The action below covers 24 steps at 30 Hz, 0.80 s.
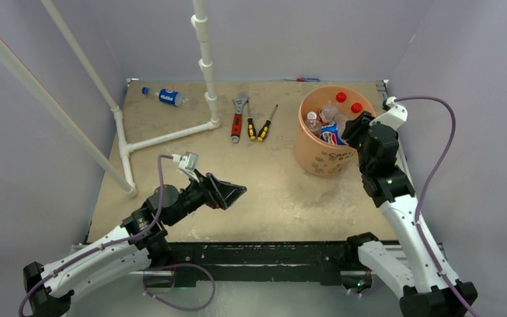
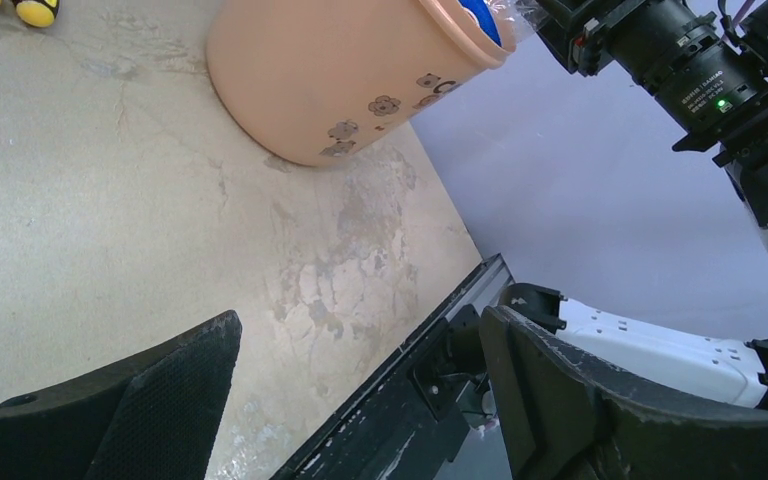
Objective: Put the plastic bottles in the bin
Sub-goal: Place the plastic bottle in the trash bin.
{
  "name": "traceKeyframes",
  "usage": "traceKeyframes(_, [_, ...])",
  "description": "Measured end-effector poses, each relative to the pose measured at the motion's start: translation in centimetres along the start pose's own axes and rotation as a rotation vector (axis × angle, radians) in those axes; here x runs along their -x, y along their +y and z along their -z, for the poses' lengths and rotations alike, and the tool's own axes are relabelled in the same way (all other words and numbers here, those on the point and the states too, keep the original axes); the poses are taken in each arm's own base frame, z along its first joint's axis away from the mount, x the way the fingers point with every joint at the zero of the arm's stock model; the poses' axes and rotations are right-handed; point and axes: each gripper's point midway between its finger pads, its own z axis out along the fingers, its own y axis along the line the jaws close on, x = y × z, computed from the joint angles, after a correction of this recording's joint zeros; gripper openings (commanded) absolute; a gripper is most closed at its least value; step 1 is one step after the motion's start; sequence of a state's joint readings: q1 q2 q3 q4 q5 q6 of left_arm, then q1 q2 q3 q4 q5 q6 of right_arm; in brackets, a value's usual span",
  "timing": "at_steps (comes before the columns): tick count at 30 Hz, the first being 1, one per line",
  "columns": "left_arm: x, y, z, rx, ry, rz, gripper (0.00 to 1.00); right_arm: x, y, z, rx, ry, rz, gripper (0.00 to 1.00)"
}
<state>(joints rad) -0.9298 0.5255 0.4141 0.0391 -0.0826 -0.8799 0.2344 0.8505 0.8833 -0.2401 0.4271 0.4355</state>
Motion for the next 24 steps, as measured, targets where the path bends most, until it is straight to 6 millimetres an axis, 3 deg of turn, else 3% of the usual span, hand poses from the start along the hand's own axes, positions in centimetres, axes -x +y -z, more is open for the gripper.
traceKeyframes(4, [0.3, -0.2, 0.2, -0.007, -0.01, 0.001, 0.89, 1.7, 0.9, 0.6, 0.033, -0.024, -0.023, 0.25])
traceKeyframes(11, [0.2, -0.1, 0.1, -0.004, -0.009, 0.001, 0.88, 7.0, 2.7, 2.0, 0.084, -0.138, -0.069, 0.25])
traceKeyframes(13, [0.1, 0.0, 0.0, 0.0, -0.005, 0.001, 0.88, 7.5, 2.9, 1.8, 0.091, -0.153, -0.073, 0.25])
traceKeyframes(19, [0.0, 0.1, -0.1, 0.003, -0.002, 0.0, 0.88, 5.9, 3.3, -0.6, 0.07, -0.114, -0.045, 0.28])
traceKeyframes(24, [0.1, 0.1, -0.1, 0.004, -0.005, 0.0, 0.88, 1.6, 2.3, -2.8, 0.022, -0.014, 0.015, 0.56])
